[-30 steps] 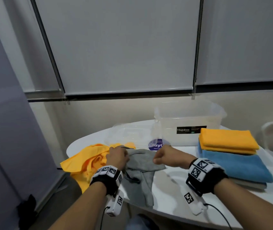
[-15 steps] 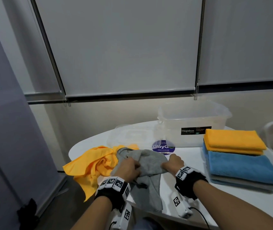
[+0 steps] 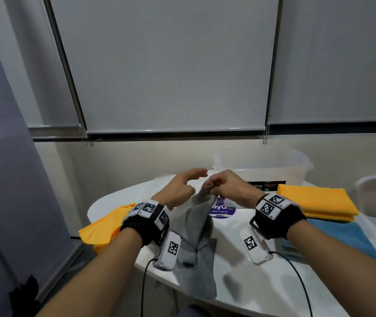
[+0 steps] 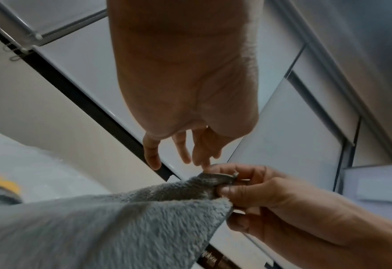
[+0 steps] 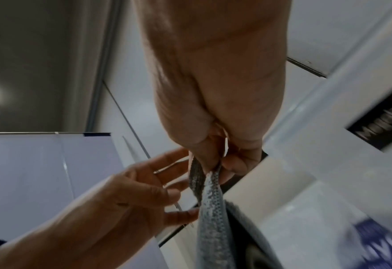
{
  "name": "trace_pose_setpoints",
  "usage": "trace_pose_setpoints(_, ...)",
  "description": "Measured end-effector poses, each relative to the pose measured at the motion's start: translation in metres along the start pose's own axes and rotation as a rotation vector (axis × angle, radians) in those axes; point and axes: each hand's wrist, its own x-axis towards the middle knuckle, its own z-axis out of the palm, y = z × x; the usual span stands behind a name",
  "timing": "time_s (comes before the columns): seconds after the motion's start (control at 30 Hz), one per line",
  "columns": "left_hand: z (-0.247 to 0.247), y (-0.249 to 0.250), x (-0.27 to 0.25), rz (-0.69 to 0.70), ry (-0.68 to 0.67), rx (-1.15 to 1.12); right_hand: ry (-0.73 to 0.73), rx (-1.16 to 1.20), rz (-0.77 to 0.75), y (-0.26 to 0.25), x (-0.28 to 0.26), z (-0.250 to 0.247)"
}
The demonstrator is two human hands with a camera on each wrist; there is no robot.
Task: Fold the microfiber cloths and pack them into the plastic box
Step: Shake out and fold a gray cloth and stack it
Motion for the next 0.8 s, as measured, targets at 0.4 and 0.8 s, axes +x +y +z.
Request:
trace_pose_setpoints(0.4, -0.019, 0.081, 0.020, 0.110, 0.150, -0.187, 0.103, 0.040, -0.208, -0.074, -0.018, -0.071)
trace_pose_setpoints(0.8, -0.017, 0.092, 0.021, 0.176, -0.011, -0.284, 0.162, 0.107, -0.280, -0.095, -0.037, -0.125)
